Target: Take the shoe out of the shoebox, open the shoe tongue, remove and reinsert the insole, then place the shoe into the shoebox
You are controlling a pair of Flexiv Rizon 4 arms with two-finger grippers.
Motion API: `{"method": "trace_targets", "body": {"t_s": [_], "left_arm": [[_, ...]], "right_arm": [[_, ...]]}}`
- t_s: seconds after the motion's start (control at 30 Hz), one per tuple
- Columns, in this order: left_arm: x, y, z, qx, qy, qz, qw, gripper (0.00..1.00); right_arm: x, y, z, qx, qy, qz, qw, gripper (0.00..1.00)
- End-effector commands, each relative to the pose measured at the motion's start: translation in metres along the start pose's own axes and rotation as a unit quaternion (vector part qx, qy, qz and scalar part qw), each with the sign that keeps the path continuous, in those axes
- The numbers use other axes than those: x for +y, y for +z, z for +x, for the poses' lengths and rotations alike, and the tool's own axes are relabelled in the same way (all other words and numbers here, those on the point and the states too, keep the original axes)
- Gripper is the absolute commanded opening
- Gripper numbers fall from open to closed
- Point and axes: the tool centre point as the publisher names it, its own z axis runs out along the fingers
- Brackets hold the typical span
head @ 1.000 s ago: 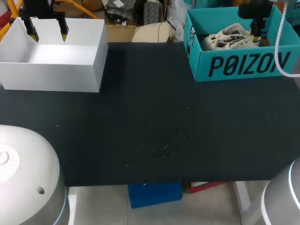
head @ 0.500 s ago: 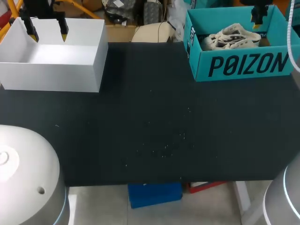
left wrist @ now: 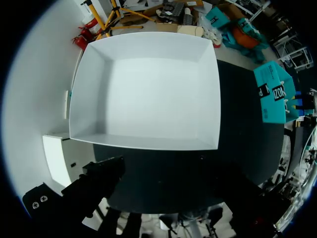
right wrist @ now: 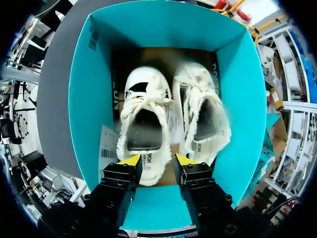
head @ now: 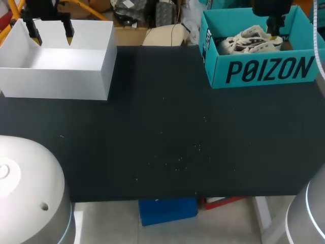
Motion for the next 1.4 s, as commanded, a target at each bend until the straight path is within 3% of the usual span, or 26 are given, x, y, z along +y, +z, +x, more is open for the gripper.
{"method": "trace_targets", "body": {"t_s": [0.03, 0.37, 0.73, 1.4], "left_arm": [[0.0, 0.0, 0.0, -0.001, -0.001, -0.001, 1.0, 1.0], [0.0, 0.0, 0.0, -0.001, -0.001, -0.001, 1.0, 1.0], [0.0, 0.0, 0.0, -0.001, -0.001, -0.001, 1.0, 1.0], [0.0, 0.0, 0.0, -0.001, -0.001, -0.001, 1.0, 1.0]], "right_arm": [[0.0, 0.019, 0.004, -0.029, -0.002, -0.005, 1.0, 0.39], [-0.001, 0.037, -0.002, -0.023, -0.013, -0.008, 1.0, 0.4], [-0.004, 0.042, -0.016, -0.016, -0.023, -0.011, 1.0, 0.38], [0.002, 0.074, -0.017, 0.014, -0.031, -0.017, 0.999, 0.34]]}}
